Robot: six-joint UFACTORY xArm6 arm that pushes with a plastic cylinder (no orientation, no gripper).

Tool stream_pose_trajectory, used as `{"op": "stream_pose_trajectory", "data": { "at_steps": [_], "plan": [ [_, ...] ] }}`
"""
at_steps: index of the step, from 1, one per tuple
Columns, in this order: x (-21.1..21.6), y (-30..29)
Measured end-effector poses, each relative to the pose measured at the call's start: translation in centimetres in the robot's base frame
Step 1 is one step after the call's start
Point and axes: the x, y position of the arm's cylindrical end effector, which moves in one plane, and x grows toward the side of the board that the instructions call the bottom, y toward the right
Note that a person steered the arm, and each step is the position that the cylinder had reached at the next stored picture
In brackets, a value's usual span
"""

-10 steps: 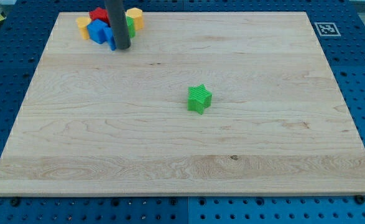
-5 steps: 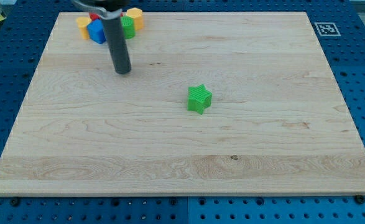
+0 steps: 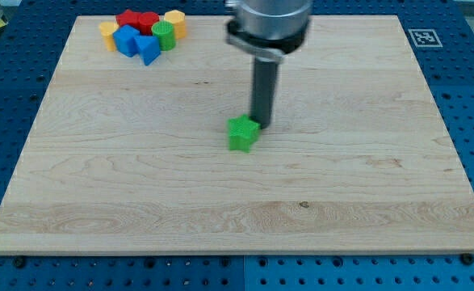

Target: Place the green star at the bottom left side of the board

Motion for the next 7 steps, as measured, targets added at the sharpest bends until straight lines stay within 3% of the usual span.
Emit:
{"op": "stream_pose_trajectory", "data": {
  "at_steps": [2, 3, 4, 5, 6, 7],
  "plan": [
    [-2.1, 8.6],
    [1.3, 7.6],
    [4.0, 1.7],
    [4.0, -3.7],
    [2.1, 2.5],
    [-2.2, 4.2]
  ]
}}
